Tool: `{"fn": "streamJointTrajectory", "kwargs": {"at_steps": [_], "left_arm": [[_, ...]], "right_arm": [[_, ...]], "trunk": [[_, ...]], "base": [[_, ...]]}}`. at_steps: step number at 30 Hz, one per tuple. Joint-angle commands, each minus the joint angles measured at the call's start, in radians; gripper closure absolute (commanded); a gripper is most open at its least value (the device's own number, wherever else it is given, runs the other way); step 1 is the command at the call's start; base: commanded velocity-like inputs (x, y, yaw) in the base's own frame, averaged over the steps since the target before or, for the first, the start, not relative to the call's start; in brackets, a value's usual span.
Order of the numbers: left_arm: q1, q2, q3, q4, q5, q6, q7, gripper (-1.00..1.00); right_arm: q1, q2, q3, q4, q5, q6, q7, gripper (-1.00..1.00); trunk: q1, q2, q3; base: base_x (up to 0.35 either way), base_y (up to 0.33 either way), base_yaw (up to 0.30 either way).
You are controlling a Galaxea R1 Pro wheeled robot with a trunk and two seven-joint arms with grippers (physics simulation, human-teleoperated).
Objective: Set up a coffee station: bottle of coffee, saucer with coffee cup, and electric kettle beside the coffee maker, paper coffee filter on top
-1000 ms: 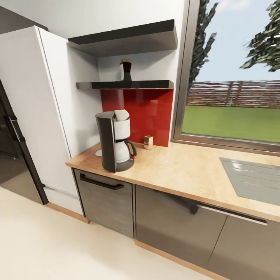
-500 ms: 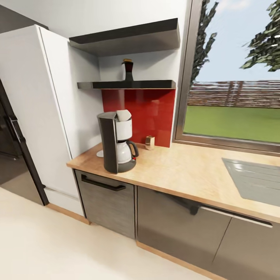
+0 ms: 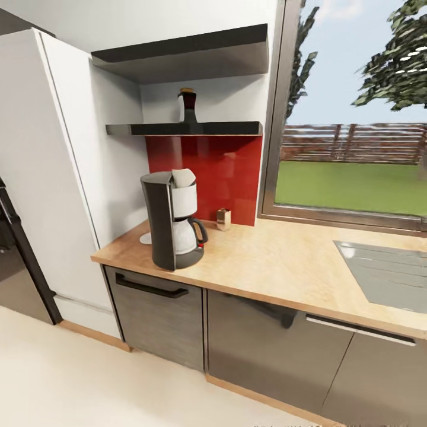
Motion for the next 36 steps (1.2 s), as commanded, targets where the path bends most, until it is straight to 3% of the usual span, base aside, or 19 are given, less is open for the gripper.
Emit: {"fn": "streamJointTrajectory", "kwargs": {"at_steps": [1,21,36], "left_arm": [[-0.001,0.000,0.005,0.001,-0.003,-0.003,-0.004,-1.00],[-0.001,0.002,0.005,0.001,-0.003,-0.003,-0.005,-1.00],[0.000,0.009,0.005,0.002,-0.003,-0.003,-0.005,-1.00]], "right_arm": [[-0.002,0.000,0.007,0.004,0.001,-0.006,0.000,-1.00],[-0.002,-0.027,0.006,0.003,0.000,-0.006,0.001,-1.00],[-0.002,-0.027,0.006,0.003,-0.001,-0.007,-0.001,-1.00]], "trunk": [[0.000,-0.001,-0.001],[0.000,-0.001,-0.001],[0.000,-0.001,-0.001]], "base": [[0.005,0.005,-0.245],[0.178,0.180,-0.061],[0.046,0.053,-0.241]]}}
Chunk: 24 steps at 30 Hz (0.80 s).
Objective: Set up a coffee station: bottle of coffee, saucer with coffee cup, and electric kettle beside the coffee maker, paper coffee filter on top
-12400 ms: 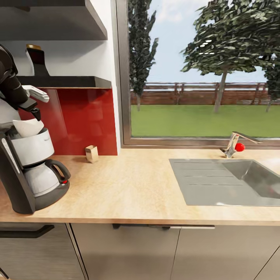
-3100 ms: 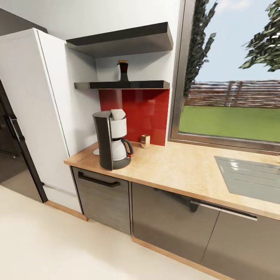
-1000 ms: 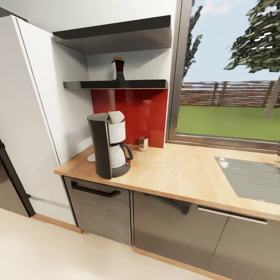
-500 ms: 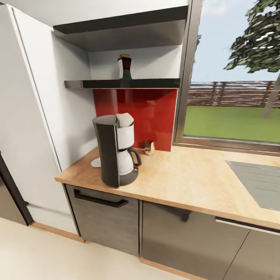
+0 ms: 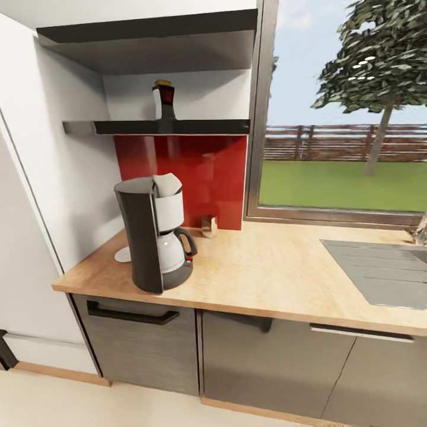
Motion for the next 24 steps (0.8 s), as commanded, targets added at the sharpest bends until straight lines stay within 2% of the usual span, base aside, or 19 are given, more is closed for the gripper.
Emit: {"fn": "streamJointTrajectory", "kwargs": {"at_steps": [1,16,24], "left_arm": [[-0.001,0.000,0.005,0.001,-0.003,-0.003,-0.004,-1.00],[-0.001,0.001,0.005,0.003,-0.003,-0.003,-0.006,-1.00],[-0.001,0.001,0.005,0.003,-0.003,-0.003,-0.006,-1.00]], "right_arm": [[-0.002,0.000,0.007,0.004,0.001,-0.006,0.000,-1.00],[-0.002,0.000,0.007,0.004,0.001,-0.008,0.000,-1.00],[-0.002,-0.001,0.007,0.004,0.001,-0.007,0.000,-1.00]], "trunk": [[0.000,-0.001,-0.001],[0.000,-0.001,-0.001],[0.000,-0.001,-0.001]], "base": [[0.028,0.152,-0.108],[0.032,0.269,-0.028],[0.001,0.116,-0.188]]}}
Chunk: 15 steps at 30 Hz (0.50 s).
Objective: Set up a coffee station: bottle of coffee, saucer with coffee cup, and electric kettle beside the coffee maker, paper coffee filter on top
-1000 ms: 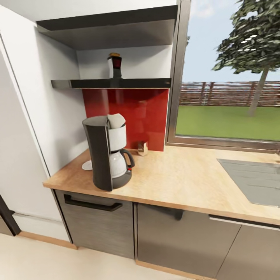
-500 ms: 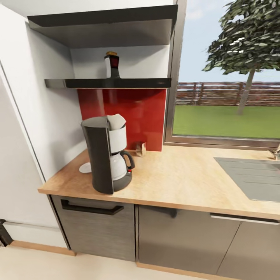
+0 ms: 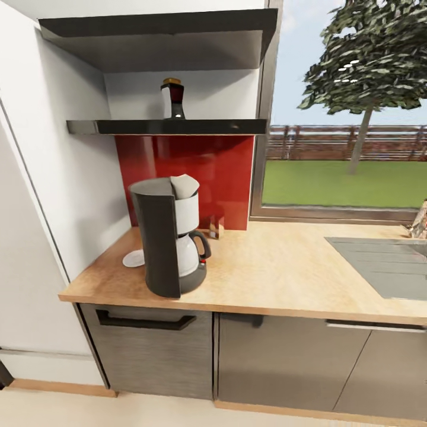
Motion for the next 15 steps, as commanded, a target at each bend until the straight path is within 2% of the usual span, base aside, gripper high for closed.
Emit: {"fn": "streamJointTrajectory", "kwargs": {"at_steps": [1,7,11,15], "left_arm": [[-0.001,0.000,0.005,0.002,-0.002,-0.003,-0.004,-1.00],[0.000,0.000,0.005,0.002,-0.002,-0.003,-0.004,-1.00],[0.000,0.000,0.005,0.002,-0.002,-0.003,-0.003,-1.00],[0.000,0.000,0.005,0.002,-0.002,-0.003,-0.001,-1.00]], "right_arm": [[-0.002,-0.001,0.007,0.004,0.001,-0.006,0.000,-1.00],[-0.002,-0.004,0.010,0.004,0.004,-0.005,0.002,-1.00],[-0.002,-0.014,0.010,0.004,0.004,-0.004,0.002,-1.00],[-0.002,-0.019,0.009,0.004,0.004,-0.004,0.002,-1.00]], "trunk": [[0.000,-0.001,-0.001],[0.000,-0.001,-0.001],[0.000,-0.001,-0.001],[0.000,-0.001,-0.001]], "base": [[0.000,0.220,-0.125],[0.000,0.277,-0.047],[-0.104,0.272,-0.007],[-0.074,0.115,-0.002]]}}
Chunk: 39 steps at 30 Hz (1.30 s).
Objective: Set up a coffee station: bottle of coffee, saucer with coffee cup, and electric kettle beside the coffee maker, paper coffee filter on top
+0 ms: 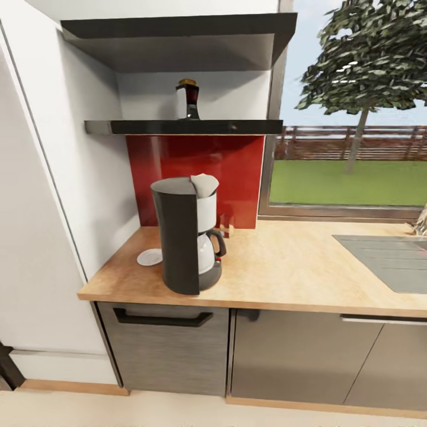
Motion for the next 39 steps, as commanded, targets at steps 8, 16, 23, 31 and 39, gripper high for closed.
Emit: {"fn": "streamJointTrajectory", "kwargs": {"at_steps": [8,16,23,31,39], "left_arm": [[-0.001,0.000,0.005,0.002,-0.003,-0.002,-0.004,-1.00],[-0.001,0.023,-0.004,-0.033,-0.001,0.041,-0.011,-1.00],[-0.001,-0.027,-0.047,-0.416,-0.002,0.419,-0.060,-1.00],[-0.001,-0.154,-0.297,-0.813,-0.003,0.660,-0.092,-1.00],[-0.004,-0.262,-0.502,-1.448,0.001,1.007,-0.094,-1.00]], "right_arm": [[-0.002,-0.002,0.005,0.004,-0.001,-0.007,0.000,-1.00],[-0.002,-0.002,0.011,0.003,0.001,-0.009,-0.001,-1.00],[-0.002,-0.002,0.012,0.002,0.002,-0.009,-0.001,-1.00],[-0.002,-0.002,0.012,0.002,0.002,-0.010,-0.001,-1.00],[-0.002,-0.002,0.012,-0.001,0.002,-0.010,-0.001,-1.00]], "trunk": [[0.000,-0.001,-0.001],[0.000,-0.001,-0.001],[0.000,-0.001,-0.001],[0.000,-0.001,-0.001],[0.000,-0.001,-0.001]], "base": [[-0.118,0.019,0.000],[-0.015,0.001,0.000],[0.000,0.000,0.000],[0.000,0.000,0.000],[0.000,0.000,0.000]]}}
